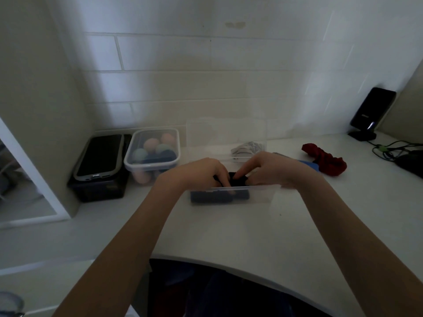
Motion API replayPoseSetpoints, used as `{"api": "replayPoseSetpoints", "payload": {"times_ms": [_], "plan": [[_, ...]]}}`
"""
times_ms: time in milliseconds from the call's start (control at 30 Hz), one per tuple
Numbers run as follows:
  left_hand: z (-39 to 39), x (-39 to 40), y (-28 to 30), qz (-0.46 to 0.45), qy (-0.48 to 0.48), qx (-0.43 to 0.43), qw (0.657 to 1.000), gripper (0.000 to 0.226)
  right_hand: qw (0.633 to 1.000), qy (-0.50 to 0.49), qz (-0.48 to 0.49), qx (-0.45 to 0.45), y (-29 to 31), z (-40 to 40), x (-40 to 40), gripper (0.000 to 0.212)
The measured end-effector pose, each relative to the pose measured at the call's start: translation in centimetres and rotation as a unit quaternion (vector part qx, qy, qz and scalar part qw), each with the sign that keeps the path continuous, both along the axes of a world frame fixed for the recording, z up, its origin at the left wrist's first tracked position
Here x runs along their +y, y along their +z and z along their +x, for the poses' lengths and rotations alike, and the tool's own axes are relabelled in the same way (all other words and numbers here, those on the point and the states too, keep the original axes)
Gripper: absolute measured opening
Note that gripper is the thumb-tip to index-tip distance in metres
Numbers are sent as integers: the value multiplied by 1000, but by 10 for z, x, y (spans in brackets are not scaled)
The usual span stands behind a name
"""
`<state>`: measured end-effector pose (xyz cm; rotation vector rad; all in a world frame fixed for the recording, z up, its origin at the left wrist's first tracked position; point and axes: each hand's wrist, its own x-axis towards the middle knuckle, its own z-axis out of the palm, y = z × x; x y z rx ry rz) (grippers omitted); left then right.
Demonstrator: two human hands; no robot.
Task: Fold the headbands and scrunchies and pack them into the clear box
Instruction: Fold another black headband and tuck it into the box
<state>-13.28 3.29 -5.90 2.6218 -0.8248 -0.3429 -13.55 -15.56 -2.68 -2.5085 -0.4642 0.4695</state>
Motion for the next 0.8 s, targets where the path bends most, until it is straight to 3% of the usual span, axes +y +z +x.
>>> {"api": "replayPoseSetpoints", "payload": {"times_ms": [200, 367, 467, 633, 800], "plan": [[2, -3, 3, 71, -21, 3, 997, 33, 998, -38, -40, -38, -7, 5, 7, 21], [1, -5, 4, 111, -13, 10, 994, 42, 995, -37, -62, -73, -16, 7, 9, 27], [1, -3, 1, 58, -8, 1, 998, 39, 994, -30, -71, -71, -17, 7, 10, 28], [-6, -1, -3, -98, 94, -53, 989, 28, 993, -16, -102, -60, -17, 12, 14, 27], [-9, -2, -3, -97, 90, -57, 990, 28, 990, 6, -116, -77, -18, 12, 16, 29]]}}
